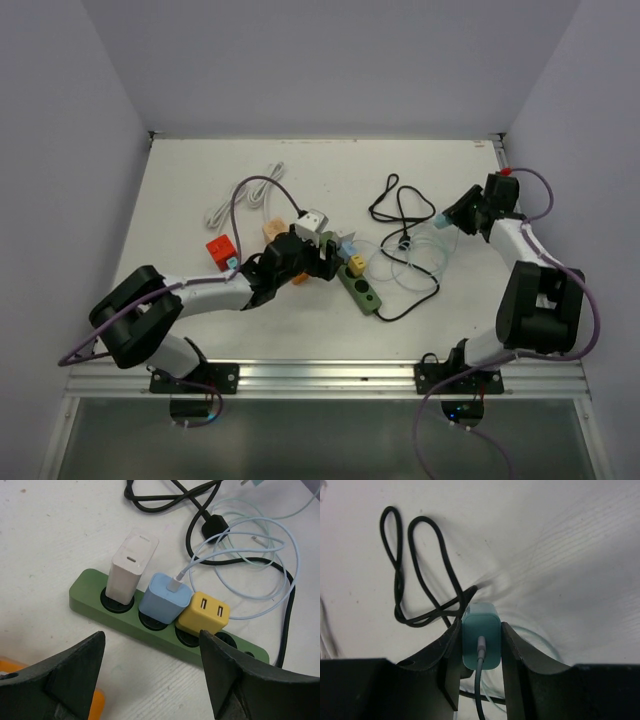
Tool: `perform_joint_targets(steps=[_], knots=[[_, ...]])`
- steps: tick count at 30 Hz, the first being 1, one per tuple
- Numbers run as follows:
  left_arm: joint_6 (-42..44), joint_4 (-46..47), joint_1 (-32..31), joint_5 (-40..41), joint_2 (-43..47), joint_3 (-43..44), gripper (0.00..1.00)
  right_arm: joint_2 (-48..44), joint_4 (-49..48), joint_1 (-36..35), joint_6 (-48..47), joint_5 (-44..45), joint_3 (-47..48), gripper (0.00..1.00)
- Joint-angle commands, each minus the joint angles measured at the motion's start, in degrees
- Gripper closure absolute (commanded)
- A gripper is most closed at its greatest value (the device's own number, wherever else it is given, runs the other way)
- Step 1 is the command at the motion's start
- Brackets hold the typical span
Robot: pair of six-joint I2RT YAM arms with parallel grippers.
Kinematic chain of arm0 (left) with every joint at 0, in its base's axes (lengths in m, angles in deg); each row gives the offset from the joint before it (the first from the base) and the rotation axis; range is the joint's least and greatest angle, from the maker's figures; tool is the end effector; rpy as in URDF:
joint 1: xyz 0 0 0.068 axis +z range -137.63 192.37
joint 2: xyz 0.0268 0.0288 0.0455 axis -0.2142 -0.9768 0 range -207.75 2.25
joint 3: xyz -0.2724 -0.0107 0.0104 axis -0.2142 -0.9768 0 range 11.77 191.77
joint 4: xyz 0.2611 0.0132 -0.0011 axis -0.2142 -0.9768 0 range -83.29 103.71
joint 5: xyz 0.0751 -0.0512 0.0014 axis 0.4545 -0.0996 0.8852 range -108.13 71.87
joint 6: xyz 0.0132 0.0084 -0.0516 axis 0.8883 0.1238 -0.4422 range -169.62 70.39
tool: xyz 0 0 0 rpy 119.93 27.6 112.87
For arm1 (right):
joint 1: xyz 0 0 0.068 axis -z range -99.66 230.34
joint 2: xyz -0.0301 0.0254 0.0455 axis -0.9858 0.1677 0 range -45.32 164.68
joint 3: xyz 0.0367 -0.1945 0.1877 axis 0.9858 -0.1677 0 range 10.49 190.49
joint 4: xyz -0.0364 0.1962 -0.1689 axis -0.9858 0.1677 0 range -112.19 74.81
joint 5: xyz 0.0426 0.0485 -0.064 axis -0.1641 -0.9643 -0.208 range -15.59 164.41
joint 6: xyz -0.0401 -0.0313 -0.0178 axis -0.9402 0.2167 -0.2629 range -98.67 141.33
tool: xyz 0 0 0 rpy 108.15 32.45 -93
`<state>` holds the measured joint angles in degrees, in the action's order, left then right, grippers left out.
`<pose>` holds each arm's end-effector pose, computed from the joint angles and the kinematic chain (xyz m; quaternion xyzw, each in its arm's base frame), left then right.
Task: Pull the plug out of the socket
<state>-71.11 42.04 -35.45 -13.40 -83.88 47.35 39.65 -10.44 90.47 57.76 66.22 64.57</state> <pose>0.2073 -0.2245 0.1845 0.1664 0.8129 -0.2886 0.4778 0.3142 -0.0509 0.2282 0.3346 0.8504 0.1548 0.3753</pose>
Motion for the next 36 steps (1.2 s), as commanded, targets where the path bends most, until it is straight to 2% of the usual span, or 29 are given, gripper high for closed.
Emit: perform_joint_targets(steps=[1, 4, 10, 13, 14, 19, 21, 26, 30, 34, 36], knots=[[4.9, -7.1, 0.0, -0.4, 4.1, 3.5, 0.20, 4.3, -5.6, 0.8, 1.7, 3.8, 3.4, 1.00], [6.6, -10.1, 0.0, -0.7, 4.7, 5.4, 0.20, 9.3, -5.1, 1.7, 0.7, 4.5, 5.8, 0.98], [9.0, -14.4, 0.0, -1.4, 8.0, 6.5, 0.19, 17.1, -6.2, 3.5, 0.8, 1.4, 7.8, 0.85], [10.5, -17.1, 0.0, -0.9, 9.7, 7.3, 0.18, 19.1, -6.8, 3.5, 0.6, -0.6, 7.9, 0.72], [10.8, -17.5, 0.0, -0.2, 10.4, 7.1, 0.18, 20.1, -7.0, 3.5, 0.5, -1.0, 7.8, 0.60], [10.7, -17.7, 0.0, 2.5, 11.6, 4.6, 0.16, 20.8, -6.0, 3.5, 0.7, -1.6, 7.7, 0.28], [10.8, -17.7, 0.1, 3.1, 12.3, 3.9, 0.16, 20.1, -4.2, 3.5, 0.1, -1.4, 8.7, 0.22], [10.8, -18.1, 0.0, 3.3, 14.9, 2.8, 0.15, 15.6, 0.2, 3.5, -0.3, -0.4, 9.7, 0.14], [10.9, -17.9, 0.1, 3.4, 16.3, 2.2, 0.15, 11.0, 6.3, 3.1, -2.1, -1.0, 12.4, 0.13], [10.2, -15.7, 0.2, 3.2, 16.9, 0.3, 0.13, 4.4, 16.5, 2.6, -6.9, 4.3, 13.8, 0.12], [9.8, -14.7, 0.2, 3.2, 16.9, -0.2, 0.13, 1.8, 22.6, 1.7, -10.3, 10.3, 14.8, 0.12]])
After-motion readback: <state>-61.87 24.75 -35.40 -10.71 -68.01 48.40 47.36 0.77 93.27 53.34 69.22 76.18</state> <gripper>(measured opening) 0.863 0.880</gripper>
